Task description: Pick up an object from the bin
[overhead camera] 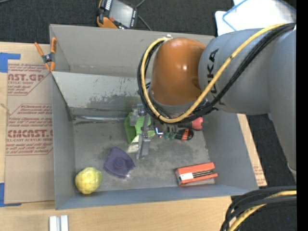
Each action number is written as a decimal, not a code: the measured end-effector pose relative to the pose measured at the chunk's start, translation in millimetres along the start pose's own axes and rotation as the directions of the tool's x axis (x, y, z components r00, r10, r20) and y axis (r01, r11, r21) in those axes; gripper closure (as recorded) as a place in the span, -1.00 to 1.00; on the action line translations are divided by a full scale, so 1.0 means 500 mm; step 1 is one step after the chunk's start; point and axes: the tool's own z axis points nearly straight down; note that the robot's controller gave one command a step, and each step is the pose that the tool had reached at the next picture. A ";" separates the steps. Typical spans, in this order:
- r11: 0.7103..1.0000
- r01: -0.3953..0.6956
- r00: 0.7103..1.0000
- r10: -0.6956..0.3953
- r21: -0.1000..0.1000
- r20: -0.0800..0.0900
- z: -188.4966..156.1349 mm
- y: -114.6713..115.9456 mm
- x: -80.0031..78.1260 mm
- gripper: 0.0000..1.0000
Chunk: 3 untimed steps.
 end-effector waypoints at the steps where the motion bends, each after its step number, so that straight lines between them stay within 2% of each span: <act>1: 1.000 0.000 1.000 0.000 0.000 0.000 0.000 0.000 0.000 -1.00; 2: 1.000 0.019 1.000 -0.019 0.000 0.002 -0.001 -0.043 -0.011 -1.00; 3: 1.000 0.031 1.000 -0.031 -0.001 0.003 -0.004 -0.026 -0.011 -1.00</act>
Offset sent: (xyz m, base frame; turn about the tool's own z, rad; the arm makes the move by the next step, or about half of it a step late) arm 0.0049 -0.0218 0.0009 -0.0190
